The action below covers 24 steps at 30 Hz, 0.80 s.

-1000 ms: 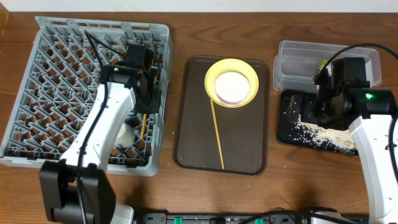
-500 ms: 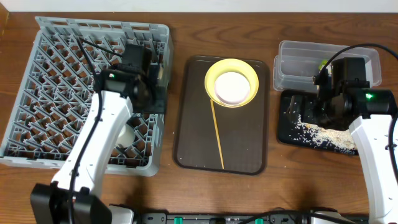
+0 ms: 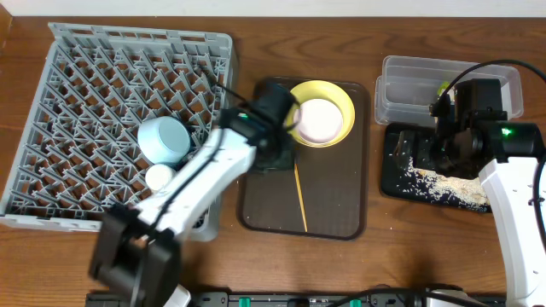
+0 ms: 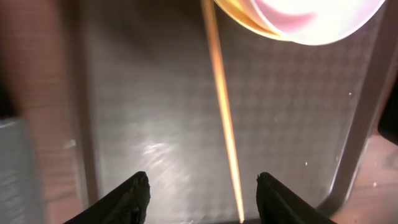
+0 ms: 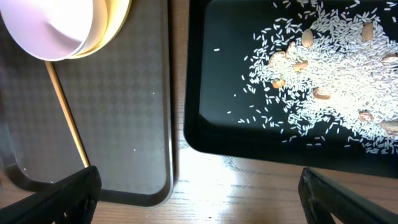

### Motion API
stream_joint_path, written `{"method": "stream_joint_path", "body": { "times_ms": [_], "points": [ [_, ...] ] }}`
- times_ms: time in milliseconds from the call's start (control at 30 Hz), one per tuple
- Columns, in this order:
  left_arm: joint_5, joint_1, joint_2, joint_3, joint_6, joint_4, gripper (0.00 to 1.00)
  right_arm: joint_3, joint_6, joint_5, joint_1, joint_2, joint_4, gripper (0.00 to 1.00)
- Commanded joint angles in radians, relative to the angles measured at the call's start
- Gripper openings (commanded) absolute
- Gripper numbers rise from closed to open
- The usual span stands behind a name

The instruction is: Sort waste into correct bins and load items into the dishwasher

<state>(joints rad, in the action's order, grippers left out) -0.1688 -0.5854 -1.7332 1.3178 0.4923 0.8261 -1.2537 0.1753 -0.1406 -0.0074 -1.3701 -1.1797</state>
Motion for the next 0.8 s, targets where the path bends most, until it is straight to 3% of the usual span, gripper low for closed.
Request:
{"method": "stream_joint_path", "body": {
  "times_ms": [0, 367, 500, 767],
  "points": [
    [0.032, -0.050, -0.076, -0.011, 0.066, -0.028, 0.57, -0.010, 0.003, 0.001, -0.006, 0.013, -0.002, 0.99],
    [0.040, -0.137, -0.306, -0.011, 0.093, -0.095, 0.56, -0.010, 0.003, 0.002, -0.006, 0.013, -0.002, 0.99],
    [0.051, -0.147, -0.344, -0.012, 0.093, -0.076, 0.46, -0.010, 0.003, 0.002, -0.006, 0.013, -0.002, 0.99],
    [0.112, -0.151, -0.356, -0.012, 0.093, -0.011, 0.15, -0.010, 0.003, 0.002, -0.006, 0.013, -0.002, 0.99]
  ]
}}
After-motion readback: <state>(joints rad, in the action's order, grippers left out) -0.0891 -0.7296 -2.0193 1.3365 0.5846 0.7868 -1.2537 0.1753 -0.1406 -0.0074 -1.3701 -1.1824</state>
